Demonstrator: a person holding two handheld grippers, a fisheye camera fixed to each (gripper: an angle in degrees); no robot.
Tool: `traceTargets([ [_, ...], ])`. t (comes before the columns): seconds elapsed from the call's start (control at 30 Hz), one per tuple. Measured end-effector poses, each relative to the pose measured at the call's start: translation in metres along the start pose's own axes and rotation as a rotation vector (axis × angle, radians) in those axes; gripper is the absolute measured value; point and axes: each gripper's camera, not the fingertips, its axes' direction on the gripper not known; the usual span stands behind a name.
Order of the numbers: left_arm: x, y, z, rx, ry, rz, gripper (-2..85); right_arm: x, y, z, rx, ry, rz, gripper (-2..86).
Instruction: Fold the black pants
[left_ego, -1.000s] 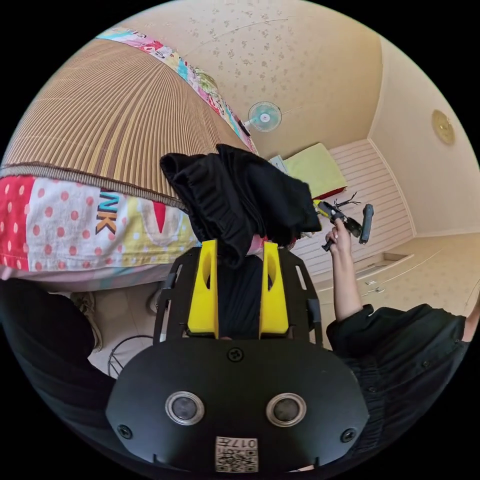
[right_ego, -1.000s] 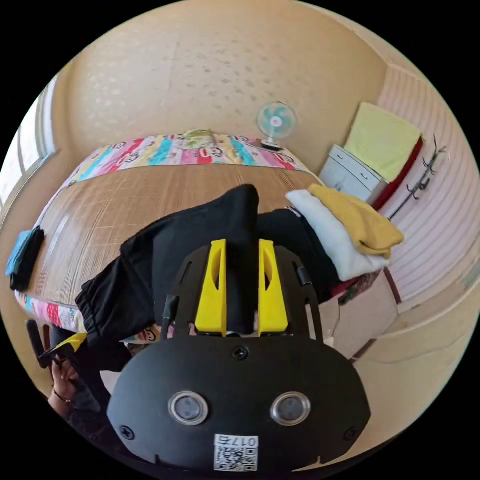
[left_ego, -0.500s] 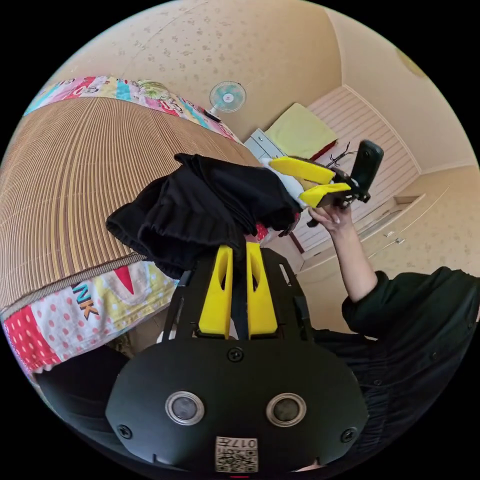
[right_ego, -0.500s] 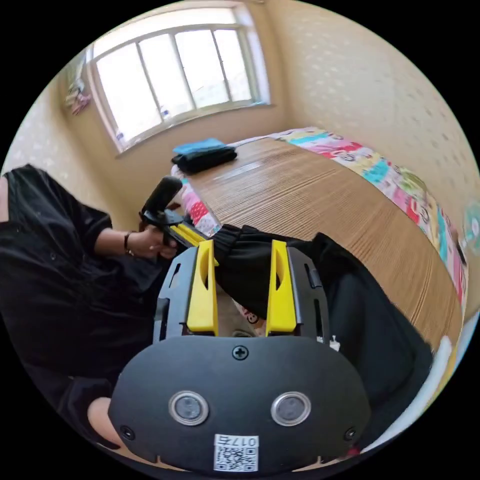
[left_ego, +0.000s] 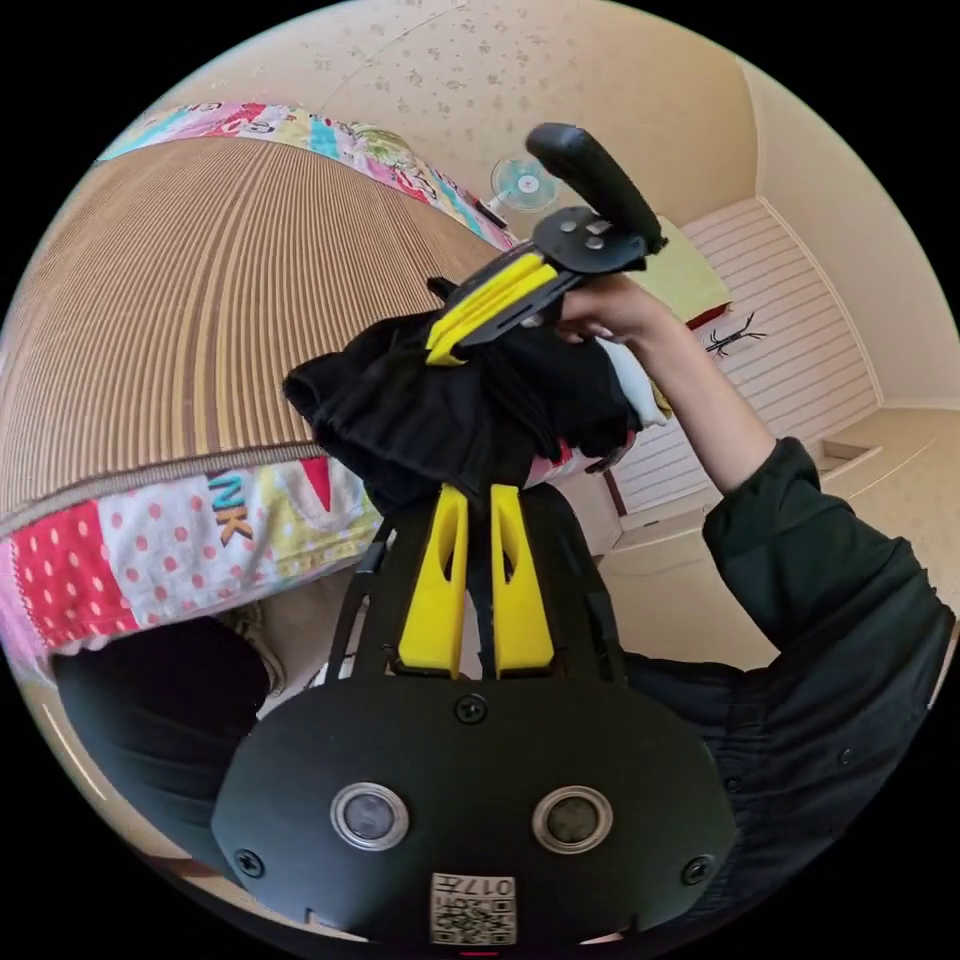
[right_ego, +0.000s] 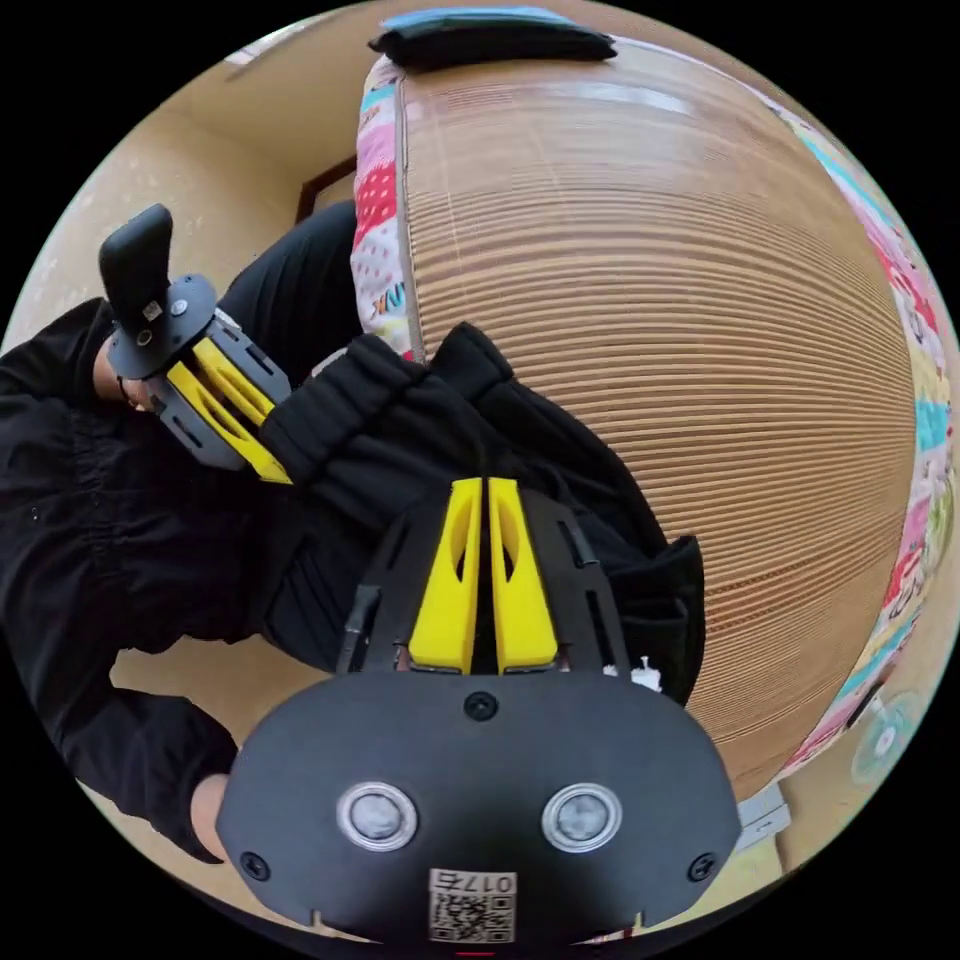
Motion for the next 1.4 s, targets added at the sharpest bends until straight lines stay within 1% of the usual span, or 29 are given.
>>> traceTargets([
  [0.03, -0.001, -0.011, -0.01, 0.003, -0.023, 0.019, 4.1, 0.004, 0.021, -0.023, 0.133, 0.029, 0.065, 2.7],
  [0.07, -0.001, -0.035, -0.029, 0.009, -0.086, 0.061, 4.0, 0.009, 0.045, -0.047, 0.246, 0.049, 0.147, 2.2],
  [0.1, 0.0, -0.06, -0.052, 0.032, -0.161, 0.099, 4.0, 0.011, 0.058, -0.06, 0.305, 0.061, 0.197, 2.1],
  [0.17, 0.001, -0.093, -0.09, 0.115, -0.243, 0.138, 4.0, 0.007, 0.119, -0.113, 0.597, 0.074, 0.376, 1.6],
  [0.2, 0.0, -0.109, -0.113, 0.182, -0.267, 0.134, 4.7, 0.001, 0.135, -0.123, 0.675, 0.065, 0.398, 1.5],
  [0.27, -0.005, -0.122, -0.139, 0.272, -0.281, 0.088, 5.9, -0.039, 0.174, -0.141, 0.916, 0.058, 0.372, 1.2],
  [0.33, -0.014, -0.118, -0.148, 0.321, -0.254, 0.01, 6.7, -0.068, 0.181, -0.126, 1.028, 0.051, 0.38, 1.2],
  [0.37, -0.024, -0.103, -0.146, 0.358, -0.243, -0.075, 7.0, -0.085, 0.178, -0.103, 1.065, 0.063, 0.417, 1.2],
  [0.43, -0.043, -0.062, -0.131, 0.399, -0.247, -0.228, 7.6, -0.102, 0.166, -0.058, 1.069, 0.102, 0.501, 1.2],
  [0.5, -0.081, 0.008, -0.107, 0.39, -0.212, -0.457, 8.3, -0.105, 0.15, -0.006, 1.015, 0.072, 0.59, 1.2],
  [0.53, -0.091, 0.027, -0.104, 0.395, -0.176, -0.502, 8.3, -0.1, 0.138, 0.028, 0.957, -0.019, 0.64, 1.2],
  [0.57, -0.111, 0.062, -0.099, 0.398, -0.086, -0.584, 9.4, -0.096, 0.131, 0.056, 0.921, -0.117, 0.675, 1.2],
  [0.6, -0.128, 0.091, -0.096, 0.366, 0.01, -0.672, 10.8, -0.094, 0.13, 0.068, 0.916, -0.156, 0.69, 1.1],
  [0.67, -0.138, 0.12, -0.096, 0.328, 0.105, -0.715, 12.6, -0.091, 0.129, 0.1, 0.881, -0.238, 0.778, 1.2],
  [0.7, -0.134, 0.127, -0.098, 0.308, 0.156, -0.676, 12.8, -0.091, 0.129, 0.105, 0.873, -0.243, 0.789, 1.2],
  [0.73, -0.13, 0.127, -0.098, 0.293, 0.187, -0.646, 12.8, -0.094, 0.129, 0.108, 0.873, -0.232, 0.787, 1.2],
  [0.8, -0.107, 0.115, -0.088, 0.196, 0.268, -0.549, 13.4, -0.102, 0.128, 0.103, 0.887, -0.182, 0.757, 1.2],
  [0.83, -0.101, 0.111, -0.084, 0.175, 0.288, -0.541, 13.8, -0.108, 0.129, 0.096, 0.909, -0.144, 0.739, 1.2],
  [0.87, -0.093, 0.104, -0.075, 0.157, 0.348, -0.544, 15.6, -0.116, 0.133, 0.087, 0.952, -0.111, 0.72, 1.2],
  [0.93, -0.089, 0.097, -0.071, 0.221, 0.429, -0.578, 17.2, -0.126, 0.136, 0.077, 1.001, -0.085, 0.696, 1.2],
  [0.97, -0.089, 0.095, -0.076, 0.335, 0.467, -0.602, 17.6, -0.131, 0.136, 0.072, 1.012, -0.071, 0.677, 1.2],
  [1.0, -0.09, 0.096, -0.084, 0.472, 0.48, -0.615, 17.7, -0.133, 0.134, 0.071, 1.009, -0.064, 0.666, 1.2],
  [1.07, -0.09, 0.089, -0.092, 0.562, 0.44, -0.626, 17.7, -0.143, 0.124, 0.073, 0.984, -0.052, 0.606, 1.2],
  [1.17, -0.089, 0.074, -0.093, 0.565, 0.333, -0.636, 15.9, -0.151, 0.106, 0.087, 0.975, -0.094, 0.525, 1.2],
  [1.2, -0.089, 0.073, -0.092, 0.56, 0.285, -0.656, 12.8, -0.151, 0.1, 0.09, 0.952, -0.1, 0.5, 1.2],
  [1.27, -0.094, 0.075, -0.088, 0.532, 0.232, -0.695, 7.5, -0.148, 0.081, 0.097, 0.838, -0.119, 0.391, 1.4],
  [1.3, -0.097, 0.079, -0.084, 0.528, 0.25, -0.708, 6.6, -0.147, 0.08, 0.095, 0.815, -0.117, 0.35, 1.4],
  [1.37, -0.099, 0.086, -0.081, 0.515, 0.258, -0.703, 6.1, -0.144, 0.083, 0.087, 0.731, -0.158, 0.08, 1.8],
  [1.4, -0.099, 0.09, -0.079, 0.505, 0.248, -0.689, 5.9, -0.141, 0.086, 0.084, 0.722, -0.173, 0.029, 2.0],
])
